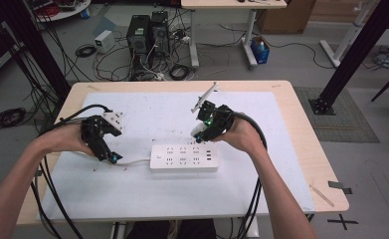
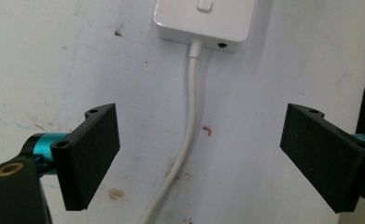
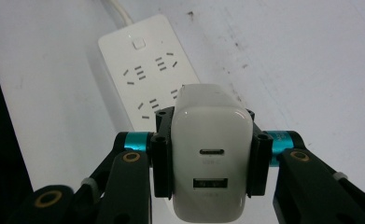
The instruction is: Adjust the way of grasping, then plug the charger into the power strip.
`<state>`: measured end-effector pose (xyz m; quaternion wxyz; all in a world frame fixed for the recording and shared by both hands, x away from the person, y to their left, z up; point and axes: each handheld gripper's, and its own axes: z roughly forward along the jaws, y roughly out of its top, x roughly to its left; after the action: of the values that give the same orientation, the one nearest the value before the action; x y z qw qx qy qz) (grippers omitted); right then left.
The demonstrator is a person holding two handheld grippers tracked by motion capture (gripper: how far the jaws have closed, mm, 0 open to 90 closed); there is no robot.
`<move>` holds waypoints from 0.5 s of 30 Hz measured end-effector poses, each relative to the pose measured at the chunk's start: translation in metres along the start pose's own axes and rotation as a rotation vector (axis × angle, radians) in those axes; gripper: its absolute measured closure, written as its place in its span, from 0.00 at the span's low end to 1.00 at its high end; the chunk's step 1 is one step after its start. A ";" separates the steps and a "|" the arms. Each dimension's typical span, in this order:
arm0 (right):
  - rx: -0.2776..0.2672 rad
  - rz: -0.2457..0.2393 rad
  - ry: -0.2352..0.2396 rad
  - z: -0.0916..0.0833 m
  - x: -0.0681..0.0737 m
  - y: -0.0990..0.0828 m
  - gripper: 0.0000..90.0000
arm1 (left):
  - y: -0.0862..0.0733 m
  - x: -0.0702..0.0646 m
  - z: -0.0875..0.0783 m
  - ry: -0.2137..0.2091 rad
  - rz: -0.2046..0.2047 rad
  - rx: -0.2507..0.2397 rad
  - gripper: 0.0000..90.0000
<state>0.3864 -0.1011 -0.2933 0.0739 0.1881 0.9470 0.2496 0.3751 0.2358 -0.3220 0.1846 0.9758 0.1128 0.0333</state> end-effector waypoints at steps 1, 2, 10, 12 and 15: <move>0.017 -0.016 -0.008 0.002 0.000 0.001 0.69 | -0.001 0.000 0.000 -0.001 -0.001 0.007 0.13; 0.028 -0.025 -0.010 0.003 0.001 0.002 0.69 | -0.003 0.000 0.001 -0.006 -0.008 0.012 0.13; 0.118 -0.133 0.026 0.023 0.003 0.010 0.69 | -0.010 0.001 0.001 0.009 -0.001 0.042 0.13; 0.156 -0.165 0.022 0.031 0.003 0.012 0.69 | -0.010 0.000 0.002 0.013 -0.010 0.033 0.13; 0.209 -0.192 0.039 0.043 0.003 0.014 0.69 | -0.011 -0.001 0.003 0.019 -0.002 0.029 0.13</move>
<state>0.3986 -0.0692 -0.3235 0.0589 0.0986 0.9827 0.1451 0.3717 0.2444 -0.3286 0.1692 0.9779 0.1162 0.0405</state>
